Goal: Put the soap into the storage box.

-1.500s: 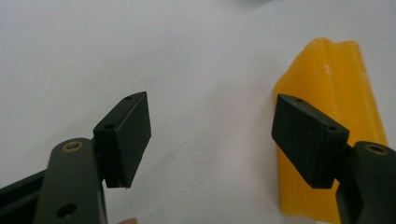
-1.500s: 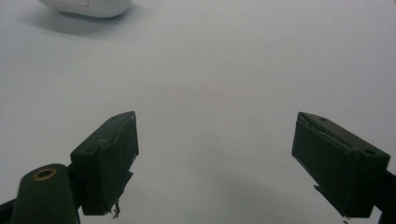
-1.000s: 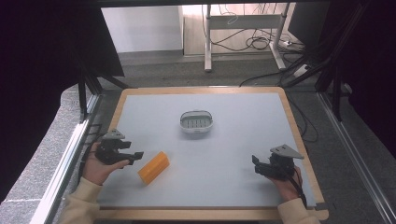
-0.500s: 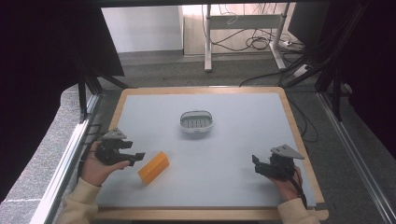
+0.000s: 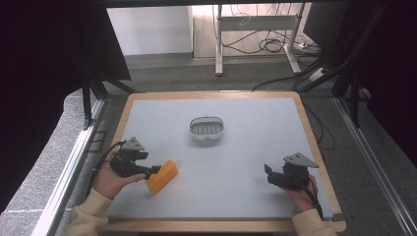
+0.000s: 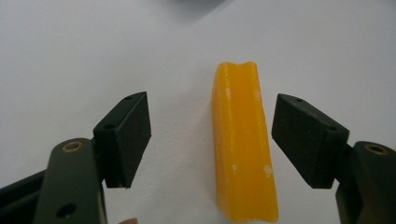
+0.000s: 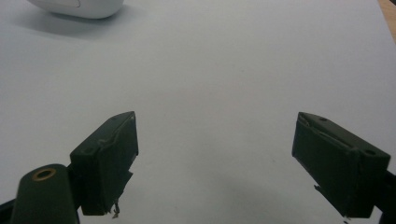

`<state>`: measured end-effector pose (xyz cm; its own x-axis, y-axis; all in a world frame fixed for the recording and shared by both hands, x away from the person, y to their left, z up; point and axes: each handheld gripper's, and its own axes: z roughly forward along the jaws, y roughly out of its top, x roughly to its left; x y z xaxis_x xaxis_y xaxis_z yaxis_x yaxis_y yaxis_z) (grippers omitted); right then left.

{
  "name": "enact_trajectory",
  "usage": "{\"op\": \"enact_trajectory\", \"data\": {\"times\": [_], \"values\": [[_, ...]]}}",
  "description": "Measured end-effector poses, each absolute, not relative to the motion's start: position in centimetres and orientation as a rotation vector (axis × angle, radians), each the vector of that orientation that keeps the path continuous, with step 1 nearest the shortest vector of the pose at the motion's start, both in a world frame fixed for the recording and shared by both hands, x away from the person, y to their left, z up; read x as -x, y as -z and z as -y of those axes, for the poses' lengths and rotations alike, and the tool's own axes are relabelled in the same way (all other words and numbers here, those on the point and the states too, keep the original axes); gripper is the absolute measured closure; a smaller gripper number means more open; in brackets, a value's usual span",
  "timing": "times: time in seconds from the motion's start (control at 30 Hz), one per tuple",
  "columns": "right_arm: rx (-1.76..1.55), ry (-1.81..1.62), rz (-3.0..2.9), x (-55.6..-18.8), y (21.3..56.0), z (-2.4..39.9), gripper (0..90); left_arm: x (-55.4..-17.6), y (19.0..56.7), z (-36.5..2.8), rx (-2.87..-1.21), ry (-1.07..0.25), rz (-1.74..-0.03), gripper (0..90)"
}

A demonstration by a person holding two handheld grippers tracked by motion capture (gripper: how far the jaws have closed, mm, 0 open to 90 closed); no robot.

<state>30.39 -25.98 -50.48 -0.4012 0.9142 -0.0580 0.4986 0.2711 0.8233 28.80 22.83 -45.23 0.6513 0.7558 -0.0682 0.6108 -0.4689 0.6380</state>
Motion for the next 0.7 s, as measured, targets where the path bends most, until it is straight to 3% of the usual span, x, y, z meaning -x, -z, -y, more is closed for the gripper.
{"op": "enact_trajectory", "data": {"times": [0.7], "values": [[-1.268, -0.987, -2.024, -30.5, 50.6, 25.9, 15.0, -28.9, 46.4, -20.4, -2.316, -0.307, -1.030, 28.0]]}}
